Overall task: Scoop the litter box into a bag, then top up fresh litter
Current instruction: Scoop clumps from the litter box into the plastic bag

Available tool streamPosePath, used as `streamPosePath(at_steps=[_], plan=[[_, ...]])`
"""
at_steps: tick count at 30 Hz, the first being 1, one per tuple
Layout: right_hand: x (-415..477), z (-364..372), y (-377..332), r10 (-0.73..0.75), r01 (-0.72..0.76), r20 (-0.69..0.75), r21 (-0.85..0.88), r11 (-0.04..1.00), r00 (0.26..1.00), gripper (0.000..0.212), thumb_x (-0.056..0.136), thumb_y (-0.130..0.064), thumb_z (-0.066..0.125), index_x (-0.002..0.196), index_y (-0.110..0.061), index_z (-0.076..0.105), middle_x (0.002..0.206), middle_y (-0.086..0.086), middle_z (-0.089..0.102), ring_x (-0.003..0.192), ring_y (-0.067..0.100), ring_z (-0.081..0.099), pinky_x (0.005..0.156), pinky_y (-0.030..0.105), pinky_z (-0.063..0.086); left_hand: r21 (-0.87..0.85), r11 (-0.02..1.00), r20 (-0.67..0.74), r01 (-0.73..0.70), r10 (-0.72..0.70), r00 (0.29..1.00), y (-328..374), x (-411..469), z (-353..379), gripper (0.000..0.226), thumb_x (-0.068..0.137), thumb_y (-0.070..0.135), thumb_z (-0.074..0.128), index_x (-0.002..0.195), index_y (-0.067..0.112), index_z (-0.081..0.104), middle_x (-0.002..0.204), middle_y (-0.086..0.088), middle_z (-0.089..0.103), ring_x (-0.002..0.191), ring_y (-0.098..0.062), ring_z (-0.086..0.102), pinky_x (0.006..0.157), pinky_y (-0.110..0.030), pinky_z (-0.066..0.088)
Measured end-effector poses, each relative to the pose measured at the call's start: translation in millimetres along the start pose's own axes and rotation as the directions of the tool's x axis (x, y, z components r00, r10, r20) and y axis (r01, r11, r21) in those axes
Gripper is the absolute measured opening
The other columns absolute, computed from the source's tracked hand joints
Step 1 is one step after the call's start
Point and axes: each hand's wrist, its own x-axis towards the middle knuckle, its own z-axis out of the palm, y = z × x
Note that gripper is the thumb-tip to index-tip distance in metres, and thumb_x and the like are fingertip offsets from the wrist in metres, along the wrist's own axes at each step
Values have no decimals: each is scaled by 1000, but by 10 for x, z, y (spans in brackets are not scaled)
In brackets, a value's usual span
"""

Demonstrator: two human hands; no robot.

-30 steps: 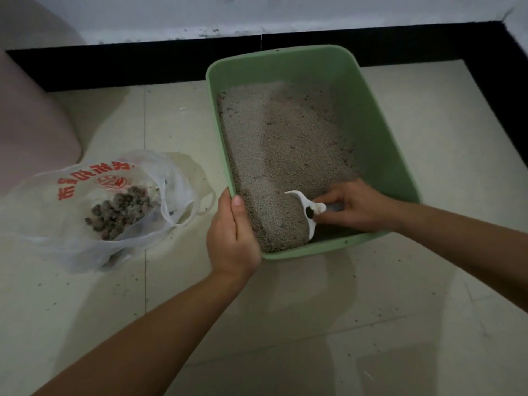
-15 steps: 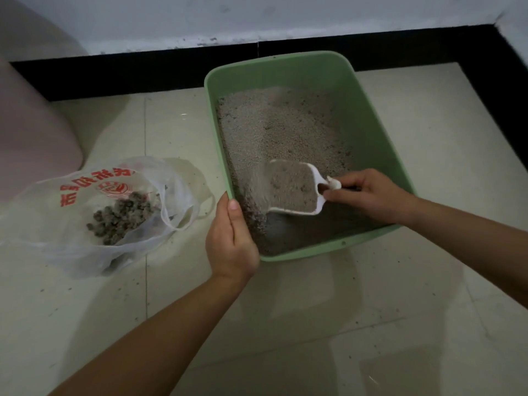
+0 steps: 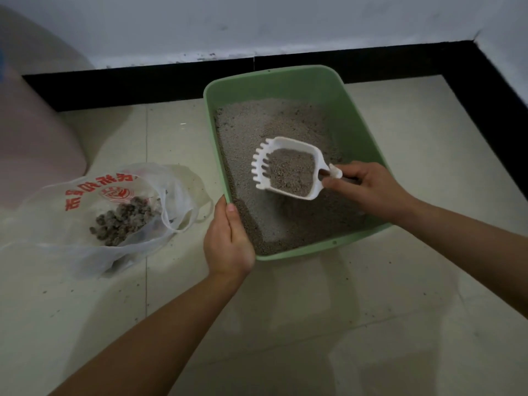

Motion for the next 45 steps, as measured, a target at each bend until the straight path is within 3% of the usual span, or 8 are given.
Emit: streamPosePath(at_steps=[5, 10, 15, 26, 31, 34, 40, 45], plan=[[9, -53, -18, 48, -50, -33, -64, 997, 998, 20, 88, -40, 70, 107, -39, 74, 71, -5, 58, 63, 6, 50, 66, 29, 39, 24, 1000, 3, -10, 10, 1000, 4, -2, -6, 51, 103, 35, 25, 143, 8, 42, 141, -10, 51, 129, -24, 45, 96, -16, 25], [-16, -42, -7, 43, -45, -23, -132, 990, 999, 17, 86, -48, 69, 103, -49, 72, 75, 1, 63, 70, 17, 59, 73, 37, 48, 36, 999, 14, 2, -3, 1000, 30, -9, -18, 44, 105, 28, 28, 142, 9, 43, 141, -10, 51, 129, -24, 45, 95, -17, 25], [-38, -37, 3, 65, -70, -33, -202, 977, 997, 24, 88, -50, 66, 110, -46, 72, 66, -18, 56, 65, 9, 54, 65, 29, 41, 49, 999, 7, 3, -3, 1000, 50, -21, -22, 43, 106, 26, 28, 142, 8, 43, 140, -10, 52, 128, -24, 45, 90, -12, 23], [-63, 0, -54, 80, -93, -56, -308, 947, 995, 29, 91, -56, 57, 115, -46, 69, 66, -11, 58, 67, 12, 57, 65, 28, 38, 89, 995, 25, -36, 34, 999, 74, -23, -49, 41, 106, 24, 28, 139, 4, 44, 135, -15, 54, 122, -27, 48, 82, -12, 23], [-47, -31, -111, 80, -107, -95, -334, 936, 992, 34, 92, -62, 52, 116, -45, 69, 66, 2, 63, 63, 18, 57, 70, 36, 49, 171, 984, 86, -56, 42, 995, 42, 33, -71, 45, 105, 28, 25, 142, 8, 39, 135, -15, 55, 122, -32, 51, 95, -30, 37], [-51, -8, -169, 70, -78, -37, -585, 807, 997, 34, 96, -58, 44, 117, -46, 68, 60, -9, 51, 73, 20, 57, 78, 35, 38, 218, 974, 149, -67, 34, 988, 14, 82, -121, 44, 105, 31, 24, 139, 9, 41, 126, -18, 59, 115, -36, 55, 91, -37, 42], [-54, 103, -340, 63, -44, 0, -711, 701, 998, 38, 97, -56, 40, 108, -40, 73, 84, 0, 69, 89, 23, 61, 78, 35, 28, 311, 900, 393, -306, 172, 904, -75, 320, -554, 36, 104, 33, 29, 118, 15, 57, 115, -11, 65, 105, -31, 59, 84, -34, 43], [82, -10, -670, -1, -52, -72, -733, 679, 997, 45, 97, -62, 37, 124, -41, 65, 96, 4, 71, 98, 26, 62, 92, 40, 33, 501, 630, 548, -593, 300, 781, -25, 773, -1329, 36, 101, 37, 33, 103, 16, 62, 100, -8, 62, 94, -29, 58, 76, -35, 42]])
